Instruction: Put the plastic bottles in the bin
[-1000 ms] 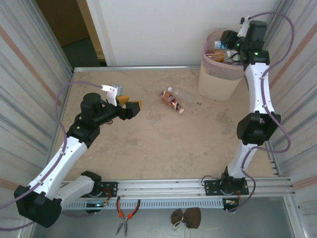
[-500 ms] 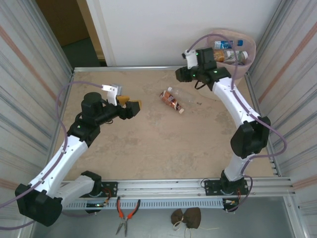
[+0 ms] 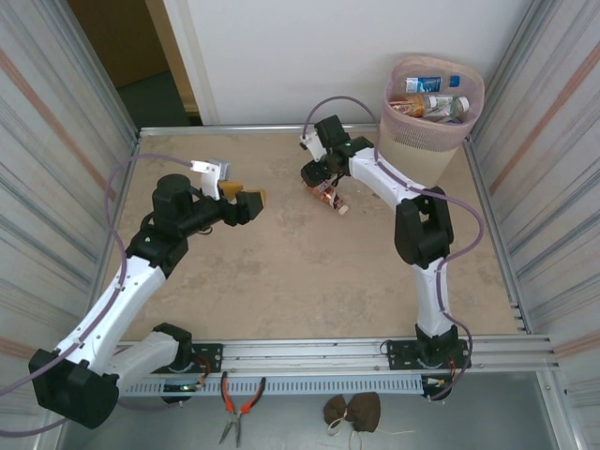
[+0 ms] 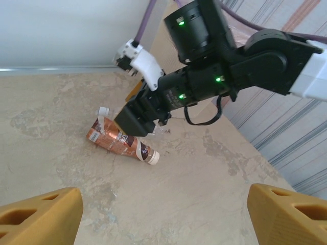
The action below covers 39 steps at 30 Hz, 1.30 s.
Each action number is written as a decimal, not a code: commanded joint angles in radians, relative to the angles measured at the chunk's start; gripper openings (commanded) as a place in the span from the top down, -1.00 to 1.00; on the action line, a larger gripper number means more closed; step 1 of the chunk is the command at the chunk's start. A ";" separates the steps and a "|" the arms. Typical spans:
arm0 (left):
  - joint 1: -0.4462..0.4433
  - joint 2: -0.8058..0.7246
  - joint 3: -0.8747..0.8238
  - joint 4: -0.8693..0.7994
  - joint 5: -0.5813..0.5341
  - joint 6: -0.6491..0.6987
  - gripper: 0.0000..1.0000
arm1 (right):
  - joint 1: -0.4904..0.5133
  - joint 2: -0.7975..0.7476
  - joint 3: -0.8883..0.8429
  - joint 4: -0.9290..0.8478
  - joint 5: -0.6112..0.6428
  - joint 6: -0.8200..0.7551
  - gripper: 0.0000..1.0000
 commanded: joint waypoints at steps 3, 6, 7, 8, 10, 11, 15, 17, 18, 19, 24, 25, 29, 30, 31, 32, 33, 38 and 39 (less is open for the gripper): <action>0.015 -0.026 0.011 -0.021 0.007 -0.007 -0.68 | 0.027 0.096 0.115 -0.049 0.066 -0.048 -0.44; 0.018 -0.030 0.011 -0.029 0.007 -0.005 -0.68 | 0.033 0.137 0.143 -0.057 0.075 -0.058 -0.46; 0.020 -0.032 0.011 -0.031 0.005 -0.005 -0.68 | 0.034 0.148 0.152 -0.061 0.076 -0.060 -0.46; 0.021 -0.033 0.011 -0.032 0.007 -0.005 -0.68 | 0.036 0.162 0.160 -0.066 0.078 -0.063 -0.46; 0.023 -0.033 0.010 -0.032 0.008 -0.005 -0.68 | 0.039 0.180 0.170 -0.071 0.085 -0.067 -0.45; 0.023 -0.034 0.010 -0.033 0.006 -0.007 -0.68 | 0.041 0.188 0.172 -0.071 0.091 -0.071 -0.45; 0.024 -0.034 0.008 -0.031 0.006 -0.009 -0.68 | 0.043 0.219 0.177 -0.077 0.111 -0.079 -0.44; 0.024 -0.036 0.005 -0.029 0.006 -0.010 -0.68 | 0.046 0.232 0.175 -0.082 0.112 -0.082 -0.44; 0.024 -0.036 0.005 -0.029 0.006 -0.010 -0.68 | 0.048 0.239 0.174 -0.083 0.117 -0.083 -0.43; 0.024 -0.037 0.004 -0.027 0.007 -0.011 -0.68 | 0.049 0.246 0.174 -0.086 0.118 -0.085 -0.42; 0.024 -0.037 0.002 -0.026 0.007 -0.014 -0.68 | 0.053 0.266 0.174 -0.097 0.123 -0.086 -0.34; 0.024 -0.039 0.003 -0.025 0.006 -0.015 -0.68 | 0.054 0.266 0.173 -0.098 0.122 -0.086 -0.31; 0.024 -0.043 -0.001 -0.026 0.002 -0.016 -0.69 | 0.059 0.255 0.171 -0.105 0.123 -0.081 -0.19; 0.024 -0.043 -0.002 -0.025 0.003 -0.016 -0.68 | 0.060 0.247 0.171 -0.105 0.120 -0.077 -0.15; 0.025 -0.043 -0.002 -0.026 0.003 -0.016 -0.69 | 0.060 0.239 0.169 -0.106 0.115 -0.075 -0.12; 0.024 -0.044 -0.003 -0.024 0.003 -0.016 -0.69 | 0.060 0.232 0.169 -0.106 0.111 -0.071 -0.10; 0.024 -0.046 -0.003 -0.024 0.002 -0.018 -0.68 | 0.060 0.222 0.169 -0.108 0.107 -0.067 -0.07; 0.025 -0.045 -0.009 -0.014 0.007 -0.019 -0.68 | 0.062 0.163 0.165 -0.115 0.069 -0.043 -0.01; 0.024 -0.044 -0.008 -0.013 0.009 -0.020 -0.68 | 0.061 0.148 0.165 -0.119 0.061 -0.038 0.00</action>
